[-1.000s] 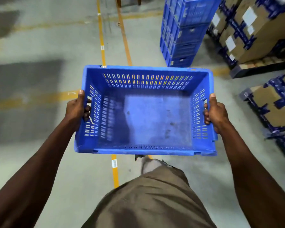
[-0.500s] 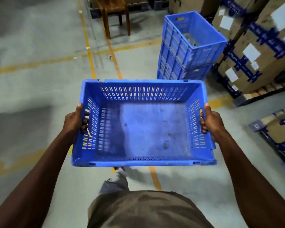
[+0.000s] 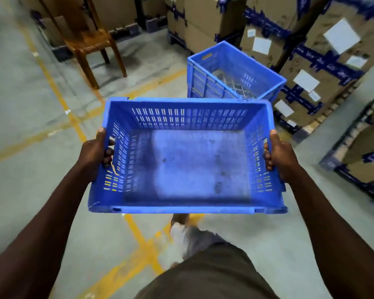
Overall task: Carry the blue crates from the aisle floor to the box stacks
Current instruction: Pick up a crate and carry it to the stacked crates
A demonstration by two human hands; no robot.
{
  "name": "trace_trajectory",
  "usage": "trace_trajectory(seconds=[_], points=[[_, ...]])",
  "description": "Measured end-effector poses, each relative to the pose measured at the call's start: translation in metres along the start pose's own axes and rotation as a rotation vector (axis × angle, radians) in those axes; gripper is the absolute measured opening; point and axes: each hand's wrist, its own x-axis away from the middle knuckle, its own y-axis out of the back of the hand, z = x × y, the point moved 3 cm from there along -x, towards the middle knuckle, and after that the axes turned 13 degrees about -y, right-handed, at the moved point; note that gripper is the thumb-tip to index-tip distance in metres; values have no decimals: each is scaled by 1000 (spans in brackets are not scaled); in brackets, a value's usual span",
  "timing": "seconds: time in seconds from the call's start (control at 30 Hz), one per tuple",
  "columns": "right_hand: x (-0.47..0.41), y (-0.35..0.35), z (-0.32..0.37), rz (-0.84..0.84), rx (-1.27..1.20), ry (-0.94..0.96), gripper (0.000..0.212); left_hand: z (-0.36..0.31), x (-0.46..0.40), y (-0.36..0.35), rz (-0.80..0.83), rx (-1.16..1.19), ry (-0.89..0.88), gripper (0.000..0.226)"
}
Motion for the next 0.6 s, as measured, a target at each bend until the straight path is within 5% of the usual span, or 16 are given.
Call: trace_trajectory(seconds=[0.6], points=[[-207, -64, 227, -349, -279, -115, 55, -186, -468, -235, 529, -148, -54, 53]])
